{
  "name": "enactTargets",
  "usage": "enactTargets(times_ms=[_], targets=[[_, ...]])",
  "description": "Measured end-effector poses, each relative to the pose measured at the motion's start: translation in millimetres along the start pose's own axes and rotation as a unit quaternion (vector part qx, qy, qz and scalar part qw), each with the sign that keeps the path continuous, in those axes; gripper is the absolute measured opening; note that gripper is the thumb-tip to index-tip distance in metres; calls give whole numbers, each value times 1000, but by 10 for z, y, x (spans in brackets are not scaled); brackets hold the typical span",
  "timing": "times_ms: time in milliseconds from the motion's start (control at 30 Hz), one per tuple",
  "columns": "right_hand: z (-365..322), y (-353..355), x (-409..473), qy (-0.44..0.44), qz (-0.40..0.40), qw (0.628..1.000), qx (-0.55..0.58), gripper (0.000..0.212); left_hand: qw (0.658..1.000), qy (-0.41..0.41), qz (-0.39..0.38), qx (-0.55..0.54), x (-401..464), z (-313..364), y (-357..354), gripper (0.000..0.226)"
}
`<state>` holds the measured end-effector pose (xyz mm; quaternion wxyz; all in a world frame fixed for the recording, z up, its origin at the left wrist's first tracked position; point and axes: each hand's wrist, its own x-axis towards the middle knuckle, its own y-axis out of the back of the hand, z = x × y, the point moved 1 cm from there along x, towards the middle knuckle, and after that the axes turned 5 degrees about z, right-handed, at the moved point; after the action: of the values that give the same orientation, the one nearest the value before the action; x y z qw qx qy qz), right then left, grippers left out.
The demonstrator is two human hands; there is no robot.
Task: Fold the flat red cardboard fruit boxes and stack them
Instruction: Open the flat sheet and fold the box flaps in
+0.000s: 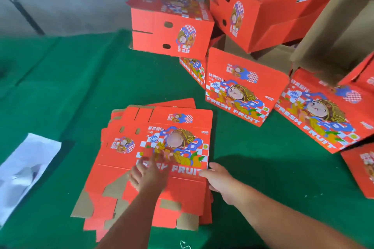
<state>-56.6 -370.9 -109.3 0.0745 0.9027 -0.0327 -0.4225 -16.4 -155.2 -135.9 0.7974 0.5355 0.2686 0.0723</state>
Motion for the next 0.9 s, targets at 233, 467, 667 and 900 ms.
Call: enactTargets(times_ms=[233,467,667,900], targets=[[-31,9,115,6,-10,999,41,22,1000,5,-11,25,-27,-160,-35,102],[-464,422,47,106,174,971,129,19,996,-60,53,-47,-387,177,-112,83],[-761,1210,-422,279,140,933,180,39,957,67,88,-268,-86,101,150,84],[-794,1850,-813,337,206,894,213,35,841,7,9,-542,17,478,553,47]])
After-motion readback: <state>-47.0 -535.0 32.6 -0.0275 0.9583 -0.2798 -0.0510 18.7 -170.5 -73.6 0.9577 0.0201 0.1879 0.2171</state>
